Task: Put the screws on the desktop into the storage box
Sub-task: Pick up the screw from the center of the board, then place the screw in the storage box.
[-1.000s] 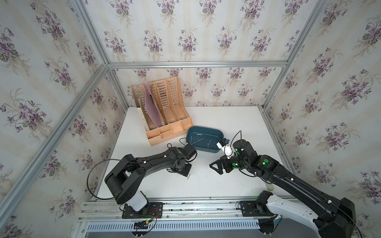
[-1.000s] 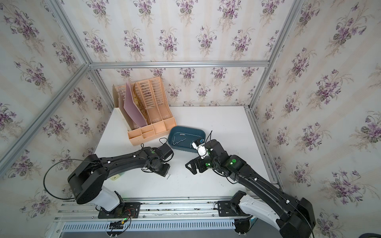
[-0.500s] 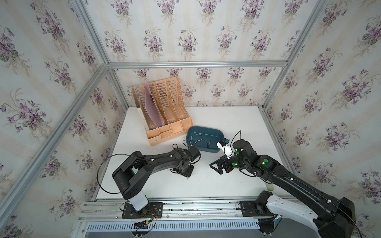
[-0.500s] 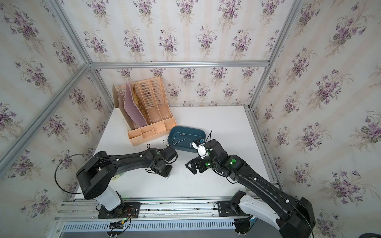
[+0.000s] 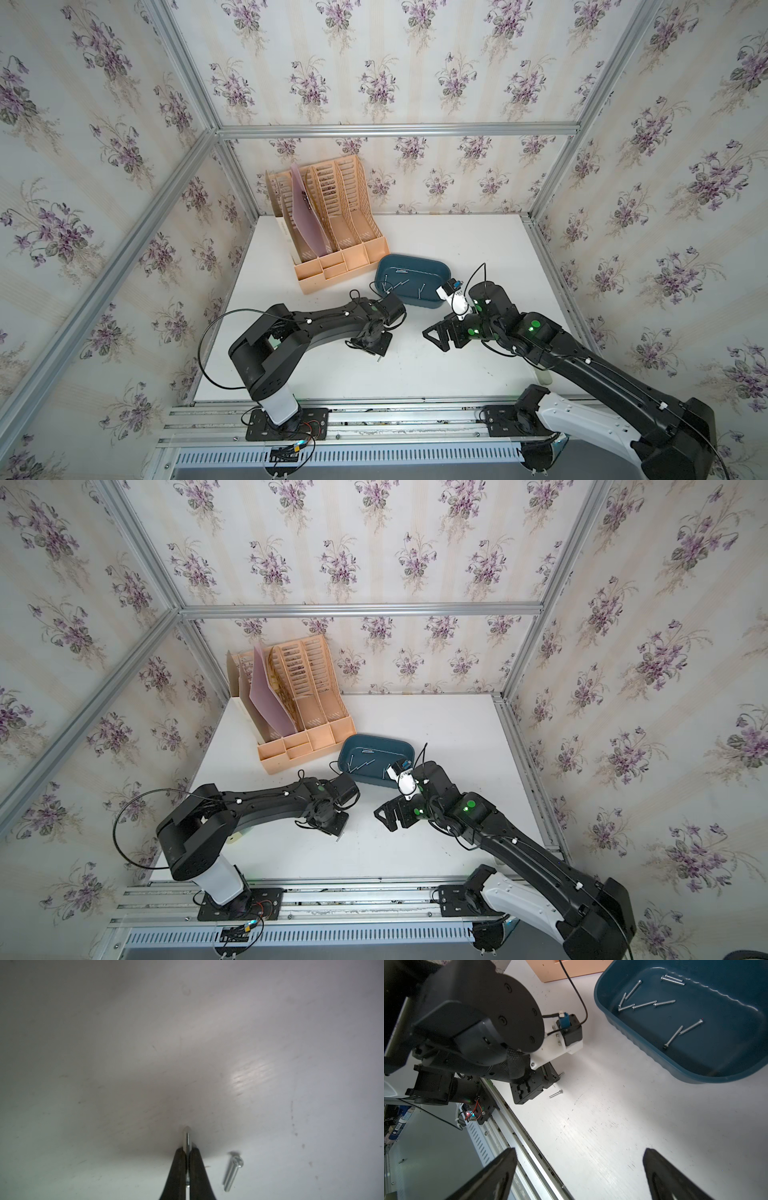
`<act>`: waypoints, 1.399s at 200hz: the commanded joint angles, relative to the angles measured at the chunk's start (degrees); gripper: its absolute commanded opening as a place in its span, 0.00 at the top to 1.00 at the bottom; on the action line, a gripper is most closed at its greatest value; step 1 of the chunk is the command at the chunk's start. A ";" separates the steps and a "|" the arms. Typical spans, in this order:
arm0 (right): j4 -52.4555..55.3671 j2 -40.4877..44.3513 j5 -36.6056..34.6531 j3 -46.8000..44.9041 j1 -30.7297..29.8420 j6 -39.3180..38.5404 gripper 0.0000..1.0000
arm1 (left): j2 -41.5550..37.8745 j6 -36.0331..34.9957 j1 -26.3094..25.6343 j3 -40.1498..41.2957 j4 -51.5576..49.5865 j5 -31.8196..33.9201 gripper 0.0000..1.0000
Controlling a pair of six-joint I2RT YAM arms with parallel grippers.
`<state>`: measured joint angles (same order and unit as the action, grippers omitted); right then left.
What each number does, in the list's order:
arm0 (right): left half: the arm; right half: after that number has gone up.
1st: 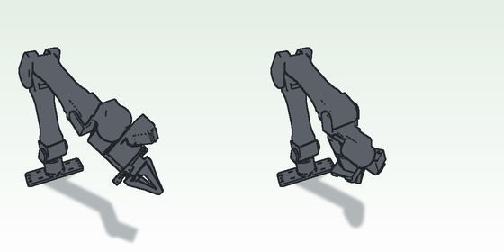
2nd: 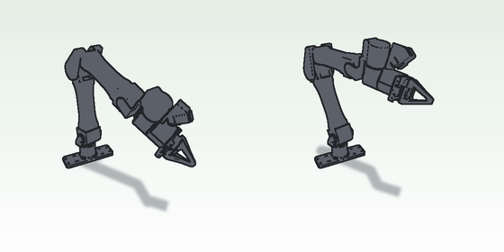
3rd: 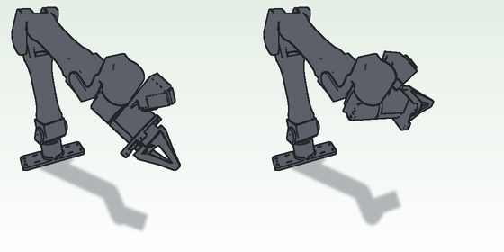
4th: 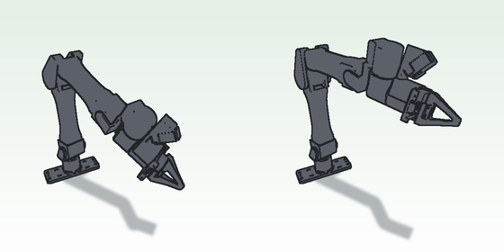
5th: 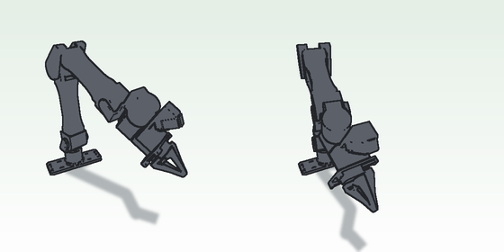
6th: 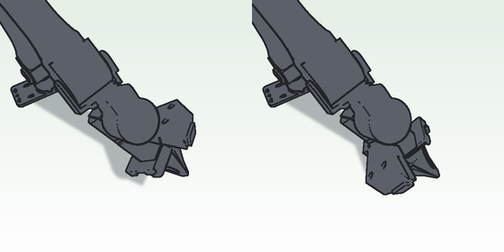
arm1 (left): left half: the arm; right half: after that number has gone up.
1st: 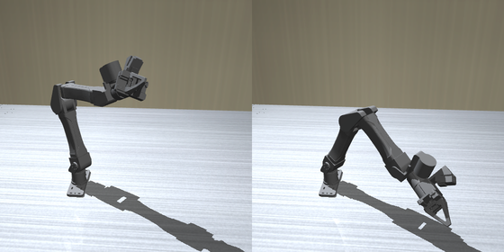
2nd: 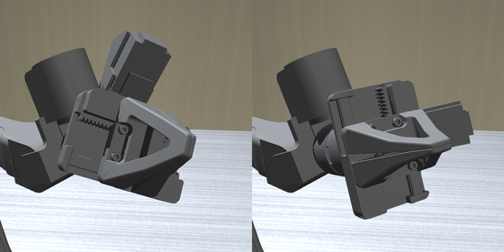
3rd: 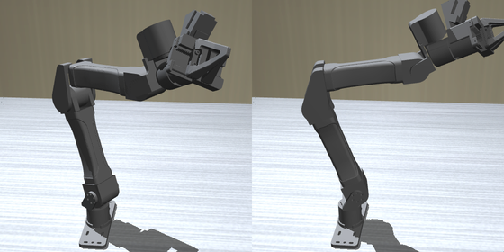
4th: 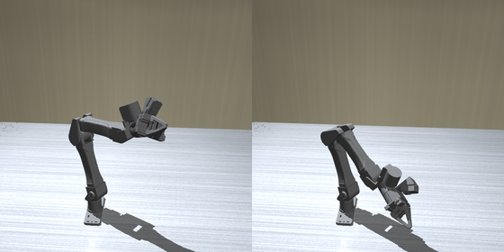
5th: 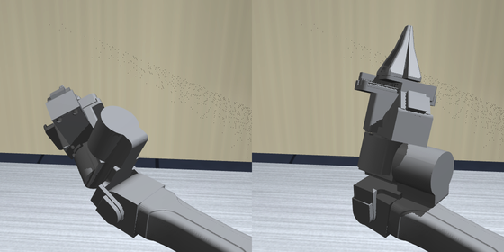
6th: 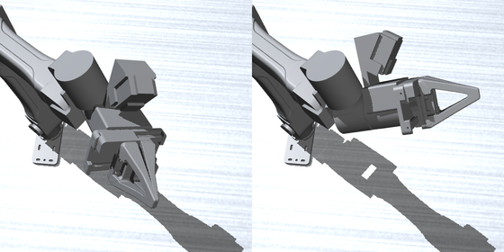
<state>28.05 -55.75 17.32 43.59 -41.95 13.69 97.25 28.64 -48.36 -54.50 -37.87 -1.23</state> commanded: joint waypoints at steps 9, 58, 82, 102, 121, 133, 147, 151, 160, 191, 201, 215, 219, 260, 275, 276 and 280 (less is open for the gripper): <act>-1.20 0.96 -0.49 0.27 0.10 0.13 0.00 | 0.32 -0.17 0.15 0.02 -0.68 0.61 1.00; -1.17 4.29 -3.29 0.06 0.02 1.53 0.01 | -1.94 -0.86 0.52 -3.77 -3.70 1.44 1.00; -1.55 6.53 -5.15 -0.37 0.07 2.68 0.01 | -2.89 -1.35 0.97 -7.15 -5.25 1.32 1.00; -1.86 8.59 -6.90 -0.70 0.11 3.91 0.01 | -2.84 -2.00 1.66 -11.09 -6.77 1.32 1.00; -2.37 11.35 -8.16 -0.96 0.10 4.97 0.01 | -2.10 -2.61 2.60 -15.43 -7.99 1.26 1.00; -2.60 13.13 -9.71 -1.19 0.09 5.67 0.00 | -1.36 -3.00 3.21 -18.60 -8.84 1.15 1.00; -2.57 14.70 -11.57 -1.53 0.02 6.17 0.00 | -0.18 -3.70 3.90 -22.38 -9.48 0.93 1.00; -2.57 15.14 -12.24 -1.61 0.08 6.40 0.00 | 0.15 -3.83 4.09 -23.58 -9.70 0.81 1.00; -2.41 15.90 -13.80 -1.90 0.08 6.75 0.00 | 1.19 -4.03 4.53 -26.05 -9.89 0.87 1.00; -2.29 17.51 -15.30 -3.18 0.03 7.49 0.00 | 5.67 -5.07 5.79 -33.76 -8.56 0.41 1.00; -2.75 17.77 -14.67 -3.79 0.05 7.40 0.00 | 7.38 -5.18 6.27 -35.97 -7.68 0.19 1.00; -3.07 17.78 -14.30 -4.34 0.07 7.58 0.00 | 9.86 -5.35 7.07 -38.95 -6.72 -0.32 1.00; -3.16 17.77 -14.25 -4.42 0.02 7.66 0.00 | 10.46 -5.35 7.20 -39.64 -6.18 -0.35 1.00; -3.14 18.13 -14.25 -5.25 0.03 7.84 0.00 | 16.32 -5.27 9.36 -45.99 -3.56 -1.51 1.00; -3.02 18.00 -13.64 -5.36 0.03 7.83 0.00 | 17.03 -5.51 10.01 -46.69 -2.22 -2.65 0.94; -3.01 17.98 -13.59 -5.36 0.03 7.84 0.00 | 17.06 -5.52 10.07 -46.68 -2.17 -2.73 0.94; -3.00 17.92 -13.46 -5.36 0.04 7.84 0.00 | 17.11 -5.48 10.24 -46.87 -2.02 -2.92 0.89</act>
<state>25.71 -37.76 3.70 38.33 -41.93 21.10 113.60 23.97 -38.85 -100.12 -42.19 -2.31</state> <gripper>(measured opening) 0.998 0.070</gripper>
